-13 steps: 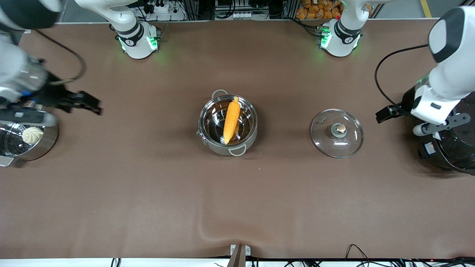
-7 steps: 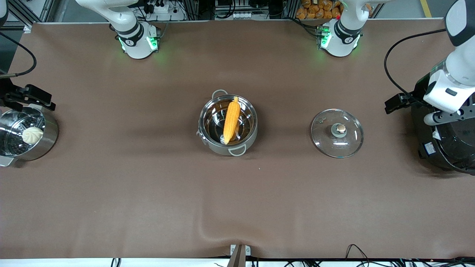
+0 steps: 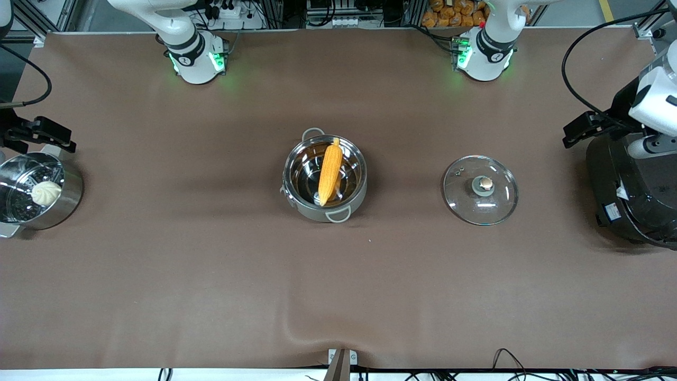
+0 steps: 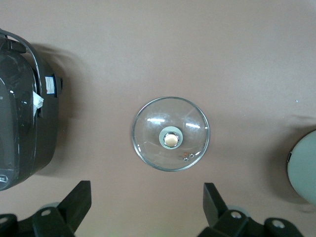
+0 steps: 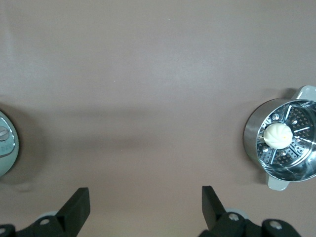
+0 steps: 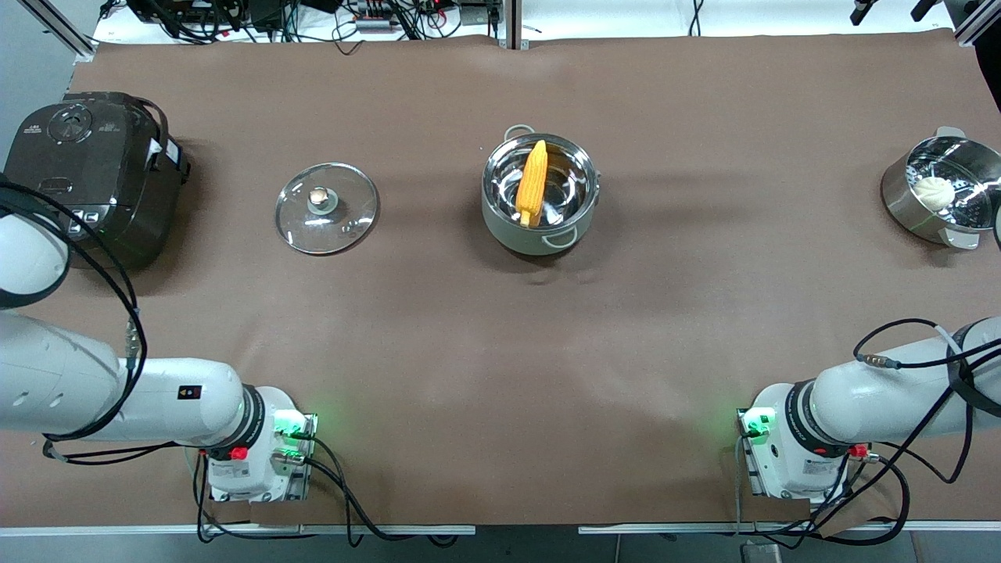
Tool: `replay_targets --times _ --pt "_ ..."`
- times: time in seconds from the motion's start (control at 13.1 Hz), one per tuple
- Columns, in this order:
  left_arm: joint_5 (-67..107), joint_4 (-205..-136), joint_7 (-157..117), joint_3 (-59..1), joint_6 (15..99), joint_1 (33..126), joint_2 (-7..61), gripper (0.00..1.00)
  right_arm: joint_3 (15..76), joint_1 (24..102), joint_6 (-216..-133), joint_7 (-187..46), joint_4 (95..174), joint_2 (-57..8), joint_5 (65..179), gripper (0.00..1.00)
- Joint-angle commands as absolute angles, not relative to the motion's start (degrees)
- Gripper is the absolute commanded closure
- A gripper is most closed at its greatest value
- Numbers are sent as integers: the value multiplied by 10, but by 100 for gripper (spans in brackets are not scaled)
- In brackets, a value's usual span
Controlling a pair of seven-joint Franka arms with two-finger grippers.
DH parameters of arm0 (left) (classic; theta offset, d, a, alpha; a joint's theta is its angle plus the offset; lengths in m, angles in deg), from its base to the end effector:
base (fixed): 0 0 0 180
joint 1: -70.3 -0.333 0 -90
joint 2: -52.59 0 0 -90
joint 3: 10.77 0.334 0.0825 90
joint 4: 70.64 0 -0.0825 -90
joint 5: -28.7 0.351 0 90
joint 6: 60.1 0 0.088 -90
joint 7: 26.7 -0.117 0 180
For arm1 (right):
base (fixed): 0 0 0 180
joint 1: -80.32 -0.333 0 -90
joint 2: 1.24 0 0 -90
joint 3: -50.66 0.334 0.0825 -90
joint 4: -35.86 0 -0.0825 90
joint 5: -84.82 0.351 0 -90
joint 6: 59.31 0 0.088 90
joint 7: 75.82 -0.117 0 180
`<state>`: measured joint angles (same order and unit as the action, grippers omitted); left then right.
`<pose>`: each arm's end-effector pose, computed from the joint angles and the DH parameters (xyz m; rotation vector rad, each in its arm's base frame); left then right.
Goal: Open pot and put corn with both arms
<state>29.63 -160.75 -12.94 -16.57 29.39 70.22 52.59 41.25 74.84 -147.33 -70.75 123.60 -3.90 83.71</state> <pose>0.5180 -0.0500 0.6309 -3.1160 -0.2191 0.0124 0.5311 -0.0365 0.6227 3.1171 0.0306 -0.0669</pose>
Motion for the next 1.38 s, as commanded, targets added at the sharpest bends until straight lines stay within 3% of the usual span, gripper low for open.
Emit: replay_targets --times 0.0,0.69,1.3 --pt "295 -1587 -141 -167 277 702 516 0 416 743 -1475 -704 1252 -20 825 0" --pt "292 -1588 -160 -162 235 714 527 0 417 741 -1479 -706 1248 -21 838 0" --pt "286 -1569 -255 -117 222 717 521 0 416 742 -1440 -712 1244 -21 861 0"
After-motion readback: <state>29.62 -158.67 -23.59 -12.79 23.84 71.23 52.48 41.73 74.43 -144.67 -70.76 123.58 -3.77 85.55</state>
